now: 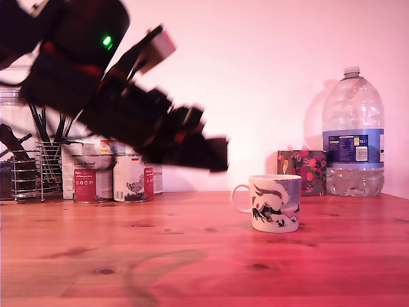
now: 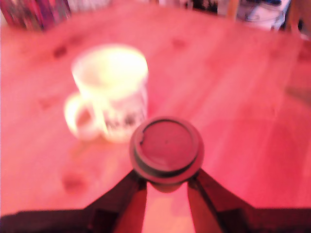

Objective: Pick up the coffee capsules from the table one by one and drop them inside the nearest coffee cup

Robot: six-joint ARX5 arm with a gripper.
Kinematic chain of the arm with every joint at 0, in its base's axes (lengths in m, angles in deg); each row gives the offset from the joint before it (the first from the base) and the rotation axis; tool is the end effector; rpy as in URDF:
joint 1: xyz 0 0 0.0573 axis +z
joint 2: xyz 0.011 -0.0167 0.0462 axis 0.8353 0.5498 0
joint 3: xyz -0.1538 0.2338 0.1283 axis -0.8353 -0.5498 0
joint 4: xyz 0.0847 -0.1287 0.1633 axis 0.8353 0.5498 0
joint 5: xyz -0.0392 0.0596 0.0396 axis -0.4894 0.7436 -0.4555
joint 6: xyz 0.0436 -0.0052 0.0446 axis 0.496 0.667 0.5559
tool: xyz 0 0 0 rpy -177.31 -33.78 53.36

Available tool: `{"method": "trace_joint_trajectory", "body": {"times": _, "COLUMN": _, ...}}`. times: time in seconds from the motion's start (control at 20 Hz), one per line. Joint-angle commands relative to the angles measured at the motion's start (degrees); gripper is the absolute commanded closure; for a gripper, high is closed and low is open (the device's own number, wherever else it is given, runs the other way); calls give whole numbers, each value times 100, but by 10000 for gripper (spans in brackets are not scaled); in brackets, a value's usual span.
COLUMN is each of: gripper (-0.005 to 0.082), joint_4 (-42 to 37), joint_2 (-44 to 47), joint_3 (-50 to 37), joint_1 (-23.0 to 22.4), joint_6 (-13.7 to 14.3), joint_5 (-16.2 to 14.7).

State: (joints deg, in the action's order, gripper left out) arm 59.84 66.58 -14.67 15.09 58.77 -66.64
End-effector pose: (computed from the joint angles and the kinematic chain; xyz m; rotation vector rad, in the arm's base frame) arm 0.2253 -0.2147 0.2394 0.1731 0.3849 -0.9944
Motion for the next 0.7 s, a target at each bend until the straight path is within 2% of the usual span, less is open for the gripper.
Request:
{"method": "trace_joint_trajectory", "body": {"times": 0.0, "gripper": 733, "joint_4": 46, "joint_2": -90, "joint_3": 208, "joint_1": 22, "joint_6": -24, "joint_5": -4}}
{"method": "trace_joint_trajectory", "body": {"times": 0.15, "gripper": 733, "joint_4": 326, "joint_2": -90, "joint_3": 625, "joint_1": 44, "joint_6": -22, "joint_5": 4}}
{"method": "trace_joint_trajectory", "body": {"times": 0.3, "gripper": 733, "joint_4": 560, "joint_2": -90, "joint_3": 907, "joint_1": 87, "joint_6": -20, "joint_5": 166}}
{"method": "trace_joint_trajectory", "body": {"times": 0.65, "gripper": 732, "joint_4": 680, "joint_2": -90, "joint_3": 970, "joint_1": 151, "joint_6": -20, "joint_5": 229}}
